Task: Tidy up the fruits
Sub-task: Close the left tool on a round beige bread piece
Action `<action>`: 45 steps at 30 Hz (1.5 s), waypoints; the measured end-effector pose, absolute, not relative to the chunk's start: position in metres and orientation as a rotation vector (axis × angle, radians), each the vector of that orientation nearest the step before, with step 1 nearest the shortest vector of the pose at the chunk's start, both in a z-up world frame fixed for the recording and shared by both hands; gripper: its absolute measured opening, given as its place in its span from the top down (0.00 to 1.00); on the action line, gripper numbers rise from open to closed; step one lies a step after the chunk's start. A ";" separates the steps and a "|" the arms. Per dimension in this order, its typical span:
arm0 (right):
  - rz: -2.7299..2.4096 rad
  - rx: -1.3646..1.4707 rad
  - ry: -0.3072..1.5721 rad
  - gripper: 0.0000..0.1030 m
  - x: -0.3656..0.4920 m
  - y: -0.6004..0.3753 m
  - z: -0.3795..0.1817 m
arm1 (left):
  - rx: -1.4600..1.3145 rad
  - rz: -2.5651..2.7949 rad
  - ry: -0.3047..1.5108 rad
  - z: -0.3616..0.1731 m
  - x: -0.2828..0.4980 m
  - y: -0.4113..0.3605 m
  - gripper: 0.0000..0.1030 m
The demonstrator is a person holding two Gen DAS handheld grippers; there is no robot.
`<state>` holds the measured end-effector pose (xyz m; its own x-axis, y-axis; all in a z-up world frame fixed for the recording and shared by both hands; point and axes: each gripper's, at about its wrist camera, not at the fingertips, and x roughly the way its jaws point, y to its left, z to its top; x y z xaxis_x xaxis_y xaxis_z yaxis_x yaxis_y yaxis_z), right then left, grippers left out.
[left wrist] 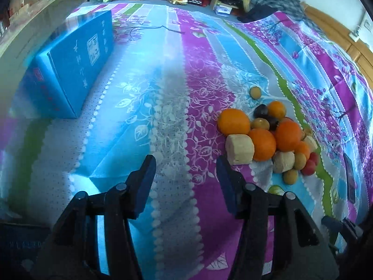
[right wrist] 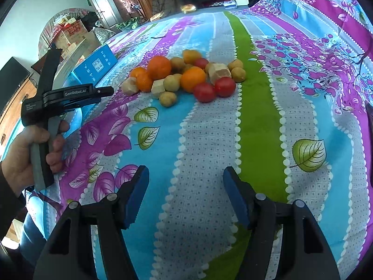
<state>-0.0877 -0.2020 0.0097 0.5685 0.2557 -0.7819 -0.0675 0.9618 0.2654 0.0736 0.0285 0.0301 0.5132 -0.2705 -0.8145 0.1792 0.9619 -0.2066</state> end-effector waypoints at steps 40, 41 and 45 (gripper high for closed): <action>0.200 0.198 0.930 0.31 -0.087 -0.200 0.004 | -0.021 -0.354 0.929 0.034 0.077 0.003 0.42; 0.201 0.200 0.930 0.31 -0.087 -0.201 0.005 | -0.014 -0.342 0.939 0.029 0.081 0.001 0.43; 0.204 0.228 0.921 0.32 -0.087 -0.205 0.010 | -0.016 -0.322 0.960 0.019 0.088 0.000 0.43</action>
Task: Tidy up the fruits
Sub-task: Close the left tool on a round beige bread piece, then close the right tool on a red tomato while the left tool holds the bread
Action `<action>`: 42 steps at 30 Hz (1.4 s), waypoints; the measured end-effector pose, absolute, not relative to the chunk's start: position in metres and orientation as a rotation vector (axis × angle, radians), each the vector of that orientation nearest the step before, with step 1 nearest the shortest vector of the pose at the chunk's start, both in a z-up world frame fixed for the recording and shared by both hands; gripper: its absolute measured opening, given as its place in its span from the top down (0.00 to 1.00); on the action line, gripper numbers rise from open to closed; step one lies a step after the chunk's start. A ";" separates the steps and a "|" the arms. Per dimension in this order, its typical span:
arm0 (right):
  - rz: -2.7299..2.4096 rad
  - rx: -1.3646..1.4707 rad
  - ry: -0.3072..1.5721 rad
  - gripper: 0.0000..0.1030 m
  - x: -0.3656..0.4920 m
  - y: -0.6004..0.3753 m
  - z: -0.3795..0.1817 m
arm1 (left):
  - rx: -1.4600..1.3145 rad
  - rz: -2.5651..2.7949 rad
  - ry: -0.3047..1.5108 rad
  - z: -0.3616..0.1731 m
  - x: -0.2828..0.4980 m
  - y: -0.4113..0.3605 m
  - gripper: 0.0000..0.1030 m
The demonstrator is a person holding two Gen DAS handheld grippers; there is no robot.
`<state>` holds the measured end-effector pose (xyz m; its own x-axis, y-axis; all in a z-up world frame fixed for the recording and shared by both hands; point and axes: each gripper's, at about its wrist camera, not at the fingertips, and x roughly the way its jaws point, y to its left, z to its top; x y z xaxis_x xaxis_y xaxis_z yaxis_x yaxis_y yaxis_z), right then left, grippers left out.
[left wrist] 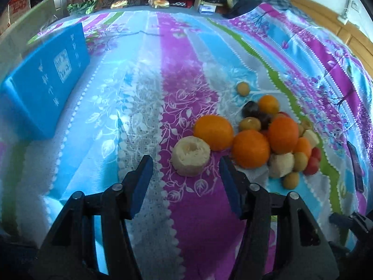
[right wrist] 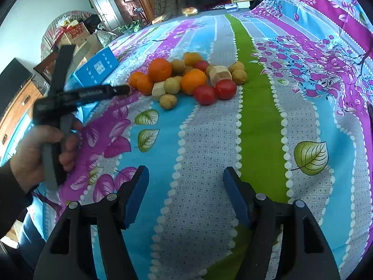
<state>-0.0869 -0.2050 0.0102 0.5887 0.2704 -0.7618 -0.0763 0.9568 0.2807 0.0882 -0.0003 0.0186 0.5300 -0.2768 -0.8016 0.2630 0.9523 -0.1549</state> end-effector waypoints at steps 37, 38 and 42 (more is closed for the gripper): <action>0.183 0.057 0.947 0.60 0.030 -0.200 0.000 | -0.054 -0.372 0.944 0.015 0.074 0.000 0.67; 0.180 0.062 0.947 0.60 0.027 -0.201 0.000 | -0.054 -0.372 0.943 0.015 0.074 0.000 0.66; 0.169 0.064 0.948 0.61 0.022 -0.202 -0.001 | -0.066 -0.363 0.943 0.014 0.077 0.000 0.66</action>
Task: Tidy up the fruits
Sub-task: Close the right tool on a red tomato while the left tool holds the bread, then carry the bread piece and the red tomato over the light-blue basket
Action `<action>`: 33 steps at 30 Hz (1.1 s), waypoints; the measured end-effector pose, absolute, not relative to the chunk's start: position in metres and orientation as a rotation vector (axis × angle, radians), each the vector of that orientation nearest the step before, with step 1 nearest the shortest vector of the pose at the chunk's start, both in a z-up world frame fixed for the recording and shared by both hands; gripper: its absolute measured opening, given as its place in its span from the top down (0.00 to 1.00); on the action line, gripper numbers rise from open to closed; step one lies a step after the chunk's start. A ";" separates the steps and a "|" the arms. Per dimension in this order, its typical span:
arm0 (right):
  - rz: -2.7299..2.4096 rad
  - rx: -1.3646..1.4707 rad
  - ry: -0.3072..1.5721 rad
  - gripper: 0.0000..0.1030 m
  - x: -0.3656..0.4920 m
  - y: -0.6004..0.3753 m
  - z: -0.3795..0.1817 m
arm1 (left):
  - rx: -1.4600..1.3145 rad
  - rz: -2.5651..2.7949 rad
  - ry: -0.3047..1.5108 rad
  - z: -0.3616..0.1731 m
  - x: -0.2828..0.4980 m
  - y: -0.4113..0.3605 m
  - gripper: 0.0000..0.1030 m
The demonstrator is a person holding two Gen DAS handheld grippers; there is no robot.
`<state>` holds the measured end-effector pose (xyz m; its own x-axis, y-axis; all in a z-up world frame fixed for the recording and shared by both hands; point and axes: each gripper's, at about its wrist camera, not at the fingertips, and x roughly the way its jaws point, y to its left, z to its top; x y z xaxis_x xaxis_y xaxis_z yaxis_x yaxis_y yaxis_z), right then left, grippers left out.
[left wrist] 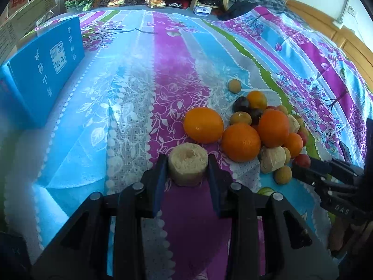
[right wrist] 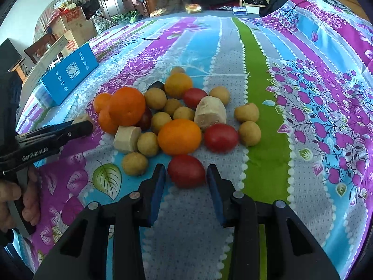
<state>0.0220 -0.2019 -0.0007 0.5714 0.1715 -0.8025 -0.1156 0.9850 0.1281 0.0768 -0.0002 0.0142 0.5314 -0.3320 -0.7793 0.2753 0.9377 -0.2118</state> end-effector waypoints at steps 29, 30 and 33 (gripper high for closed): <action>0.161 0.116 0.826 0.67 -0.011 -0.124 0.137 | 0.010 -0.139 0.729 0.171 -0.006 0.061 0.67; 0.169 0.118 0.821 0.67 -0.013 -0.119 0.143 | 0.004 -0.130 0.723 0.175 -0.009 0.065 0.67; 0.192 0.113 0.804 0.67 -0.018 -0.104 0.159 | -0.017 -0.099 0.705 0.188 -0.017 0.081 0.67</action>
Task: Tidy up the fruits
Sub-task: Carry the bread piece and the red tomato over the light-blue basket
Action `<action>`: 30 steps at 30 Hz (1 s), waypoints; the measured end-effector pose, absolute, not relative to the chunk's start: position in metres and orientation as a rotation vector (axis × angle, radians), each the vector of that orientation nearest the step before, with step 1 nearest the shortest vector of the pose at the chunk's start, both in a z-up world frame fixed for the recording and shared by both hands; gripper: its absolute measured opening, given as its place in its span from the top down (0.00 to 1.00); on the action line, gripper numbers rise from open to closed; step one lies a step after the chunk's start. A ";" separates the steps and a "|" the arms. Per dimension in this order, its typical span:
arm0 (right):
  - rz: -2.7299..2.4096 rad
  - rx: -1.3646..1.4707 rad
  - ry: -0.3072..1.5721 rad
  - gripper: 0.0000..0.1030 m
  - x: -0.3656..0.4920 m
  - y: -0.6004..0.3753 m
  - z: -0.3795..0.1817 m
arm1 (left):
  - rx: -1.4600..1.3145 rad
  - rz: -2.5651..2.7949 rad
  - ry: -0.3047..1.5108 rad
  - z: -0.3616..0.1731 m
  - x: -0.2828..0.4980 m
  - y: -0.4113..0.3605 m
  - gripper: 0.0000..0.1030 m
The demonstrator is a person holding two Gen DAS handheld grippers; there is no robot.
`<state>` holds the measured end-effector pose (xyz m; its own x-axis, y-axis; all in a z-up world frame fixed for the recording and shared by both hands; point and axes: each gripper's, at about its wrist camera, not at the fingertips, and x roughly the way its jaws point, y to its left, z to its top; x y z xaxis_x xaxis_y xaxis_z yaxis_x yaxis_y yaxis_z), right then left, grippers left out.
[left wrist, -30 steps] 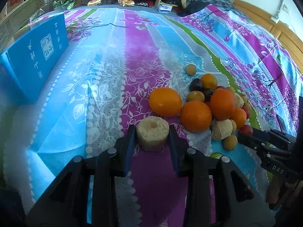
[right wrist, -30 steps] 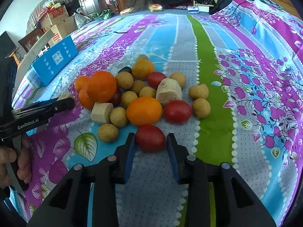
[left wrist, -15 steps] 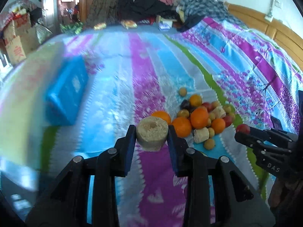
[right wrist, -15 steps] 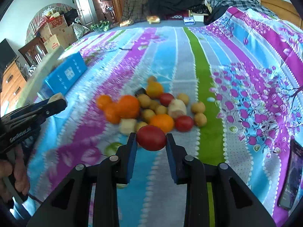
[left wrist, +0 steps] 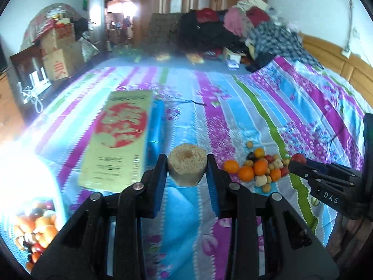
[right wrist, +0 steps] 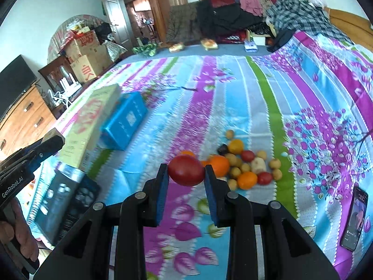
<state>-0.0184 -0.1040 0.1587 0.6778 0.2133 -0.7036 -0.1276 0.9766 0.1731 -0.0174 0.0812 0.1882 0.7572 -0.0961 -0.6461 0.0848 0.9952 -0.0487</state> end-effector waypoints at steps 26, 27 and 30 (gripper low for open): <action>0.534 -0.022 0.797 0.67 -0.031 0.115 0.227 | -0.130 0.275 0.698 0.227 -0.086 0.263 0.67; 0.547 -0.031 0.801 0.67 -0.031 0.125 0.227 | -0.138 0.286 0.693 0.228 -0.089 0.270 0.67; 0.581 -0.058 0.810 0.67 -0.033 0.156 0.231 | -0.157 0.337 0.686 0.230 -0.098 0.297 0.67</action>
<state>-0.0329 0.1561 0.2305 0.5429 0.4678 -0.6974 -0.5112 0.8430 0.1676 -0.0983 0.2971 0.2305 0.7223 0.2528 -0.6437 -0.3551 0.9343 -0.0315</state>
